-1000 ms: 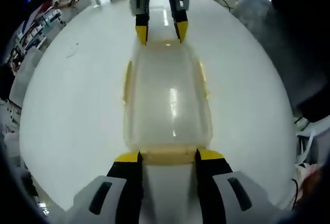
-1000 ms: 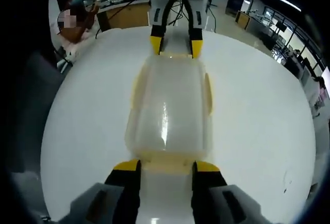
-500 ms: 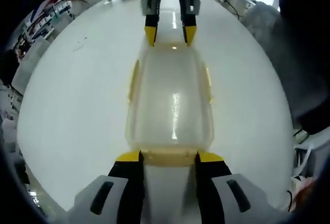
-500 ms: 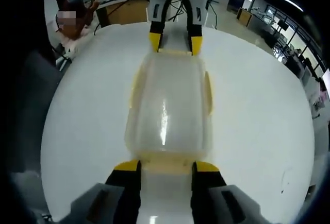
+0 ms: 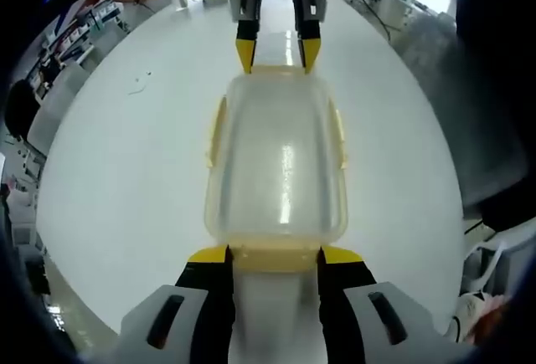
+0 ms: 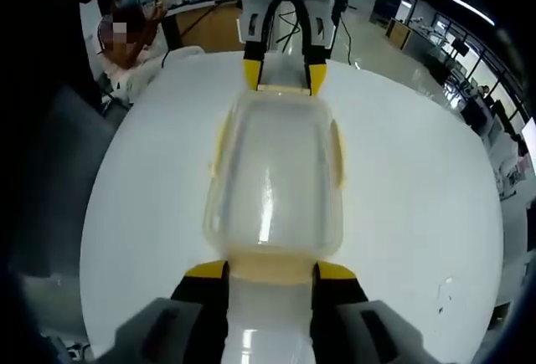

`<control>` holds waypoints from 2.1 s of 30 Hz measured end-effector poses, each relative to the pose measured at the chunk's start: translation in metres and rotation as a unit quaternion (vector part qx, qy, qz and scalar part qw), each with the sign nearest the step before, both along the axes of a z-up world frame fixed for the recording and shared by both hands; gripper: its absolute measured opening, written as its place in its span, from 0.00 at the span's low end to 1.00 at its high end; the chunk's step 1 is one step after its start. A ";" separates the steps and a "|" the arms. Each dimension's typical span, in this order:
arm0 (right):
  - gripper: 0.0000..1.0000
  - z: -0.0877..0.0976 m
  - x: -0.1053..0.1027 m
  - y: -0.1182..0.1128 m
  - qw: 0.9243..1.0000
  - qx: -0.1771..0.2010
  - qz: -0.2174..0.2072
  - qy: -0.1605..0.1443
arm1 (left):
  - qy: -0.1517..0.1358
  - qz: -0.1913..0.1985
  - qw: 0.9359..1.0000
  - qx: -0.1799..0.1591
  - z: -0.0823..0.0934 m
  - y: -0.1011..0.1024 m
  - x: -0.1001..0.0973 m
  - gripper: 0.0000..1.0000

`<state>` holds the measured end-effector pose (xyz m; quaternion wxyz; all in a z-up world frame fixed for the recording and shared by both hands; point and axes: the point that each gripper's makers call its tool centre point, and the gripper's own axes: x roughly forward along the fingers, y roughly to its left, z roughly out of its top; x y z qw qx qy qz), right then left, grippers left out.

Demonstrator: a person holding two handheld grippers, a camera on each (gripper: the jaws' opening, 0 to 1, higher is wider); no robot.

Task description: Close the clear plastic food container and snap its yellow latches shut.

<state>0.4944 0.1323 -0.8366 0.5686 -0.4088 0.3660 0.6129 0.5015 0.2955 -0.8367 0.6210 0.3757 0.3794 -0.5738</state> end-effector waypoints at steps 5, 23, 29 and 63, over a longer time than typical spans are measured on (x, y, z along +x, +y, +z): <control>0.35 0.019 0.002 -0.001 1.000 0.005 0.003 -0.019 | -0.016 0.002 1.000 0.003 0.016 -0.002 0.002 0.36; 0.35 0.036 0.008 -0.001 0.999 0.010 0.009 -0.032 | -0.040 0.002 0.999 0.007 0.037 -0.002 0.008 0.36; 0.35 0.035 0.007 -0.010 1.000 0.004 0.011 -0.025 | -0.040 -0.002 0.999 -0.001 0.039 -0.009 0.008 0.35; 0.35 0.042 0.006 -0.075 1.000 -0.011 -0.017 -0.016 | -0.031 -0.014 0.999 -0.020 0.037 -0.076 0.014 0.35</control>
